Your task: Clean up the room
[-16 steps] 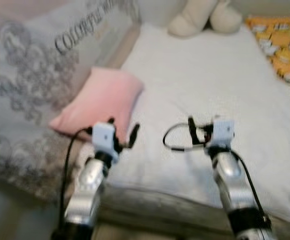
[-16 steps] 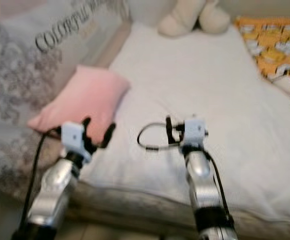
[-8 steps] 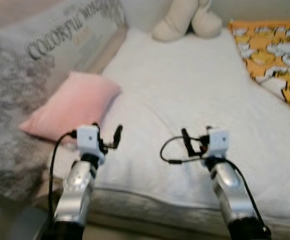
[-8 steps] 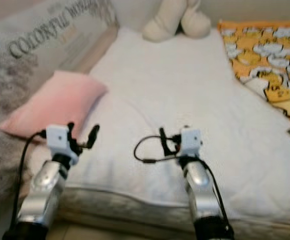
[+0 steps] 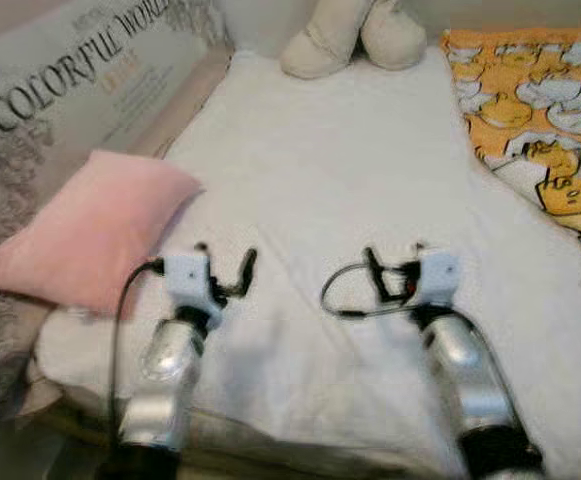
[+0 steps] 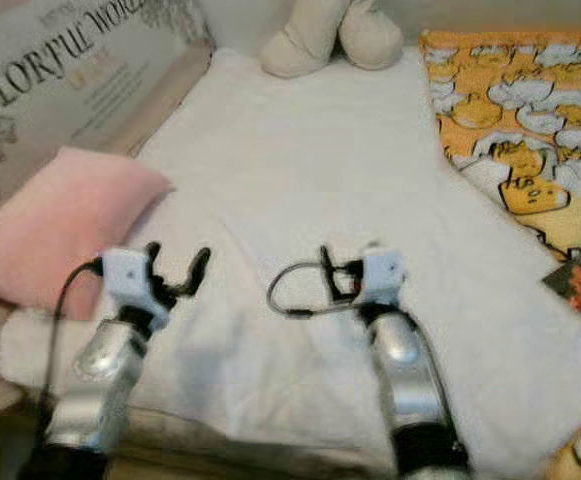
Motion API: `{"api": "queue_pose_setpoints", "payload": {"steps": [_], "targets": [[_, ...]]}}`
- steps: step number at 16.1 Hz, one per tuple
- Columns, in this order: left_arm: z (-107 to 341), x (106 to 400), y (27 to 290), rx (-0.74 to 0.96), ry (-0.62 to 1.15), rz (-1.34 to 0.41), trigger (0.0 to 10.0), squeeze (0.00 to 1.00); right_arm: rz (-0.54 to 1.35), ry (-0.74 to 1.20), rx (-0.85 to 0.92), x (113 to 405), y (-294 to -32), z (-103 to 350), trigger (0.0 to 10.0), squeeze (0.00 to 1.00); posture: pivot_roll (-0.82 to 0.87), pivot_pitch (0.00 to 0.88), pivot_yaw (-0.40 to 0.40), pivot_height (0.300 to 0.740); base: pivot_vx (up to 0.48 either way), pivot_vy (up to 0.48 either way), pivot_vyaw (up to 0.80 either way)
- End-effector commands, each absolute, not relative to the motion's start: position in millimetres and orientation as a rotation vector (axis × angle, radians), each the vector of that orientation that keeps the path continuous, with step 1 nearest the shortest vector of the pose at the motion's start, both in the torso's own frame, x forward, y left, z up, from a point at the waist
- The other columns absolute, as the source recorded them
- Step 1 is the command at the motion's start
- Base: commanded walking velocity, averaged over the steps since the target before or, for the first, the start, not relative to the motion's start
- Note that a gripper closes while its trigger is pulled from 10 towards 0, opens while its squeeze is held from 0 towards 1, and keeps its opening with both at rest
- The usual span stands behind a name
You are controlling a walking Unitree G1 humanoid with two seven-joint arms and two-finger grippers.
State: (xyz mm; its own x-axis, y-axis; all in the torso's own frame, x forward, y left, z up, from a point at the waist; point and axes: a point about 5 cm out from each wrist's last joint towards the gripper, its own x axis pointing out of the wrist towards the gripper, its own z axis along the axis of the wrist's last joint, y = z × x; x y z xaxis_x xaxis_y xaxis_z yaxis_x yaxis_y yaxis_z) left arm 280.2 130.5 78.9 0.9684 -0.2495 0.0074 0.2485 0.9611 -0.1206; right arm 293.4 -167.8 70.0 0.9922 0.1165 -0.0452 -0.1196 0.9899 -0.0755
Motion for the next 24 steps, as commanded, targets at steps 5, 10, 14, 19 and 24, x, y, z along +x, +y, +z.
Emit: {"api": "queue_pose_setpoints", "payload": {"steps": [5, 10, 14, 19, 24], "targets": [[77.9, 275.8, 138.8, -0.031, -0.010, -0.228, 10.0, 0.00, 0.087, -0.027, -0.192, 289.4, -171.9, 84.1, 10.0, 0.00, -0.16, 0.000, 0.122, 0.740, 0.173, -0.229, -0.16], [77.2, 277.4, 136.5, -0.038, 0.001, -0.244, 10.0, 0.00, 0.080, -0.023, -0.177, 294.1, -170.8, 84.3, 10.0, 0.00, -0.16, 0.000, 0.123, 0.740, 0.000, 0.000, -0.79], [76.8, 277.4, 136.5, -0.048, 0.004, -0.232, 10.0, 0.00, 0.082, -0.040, -0.174, 296.6, -171.6, 86.1, 10.0, 0.00, -0.16, 0.000, 0.124, 0.740, 0.000, 0.000, -0.79], [82.6, 279.1, 137.9, -0.071, -0.032, -0.160, 10.0, 0.00, 0.120, -0.042, -0.140, 301.9, -163.1, 89.9, 10.0, 0.00, -0.15, 0.000, 0.124, 0.740, 0.000, -0.379, 0.00], [84.4, 282.6, 143.4, -0.076, -0.038, -0.076, 10.0, 0.00, 0.128, -0.064, -0.150, 312.6, -164.3, 97.9, 10.0, 0.00, -0.16, 0.000, 0.124, 0.740, 0.000, -0.458, 0.00]]}}
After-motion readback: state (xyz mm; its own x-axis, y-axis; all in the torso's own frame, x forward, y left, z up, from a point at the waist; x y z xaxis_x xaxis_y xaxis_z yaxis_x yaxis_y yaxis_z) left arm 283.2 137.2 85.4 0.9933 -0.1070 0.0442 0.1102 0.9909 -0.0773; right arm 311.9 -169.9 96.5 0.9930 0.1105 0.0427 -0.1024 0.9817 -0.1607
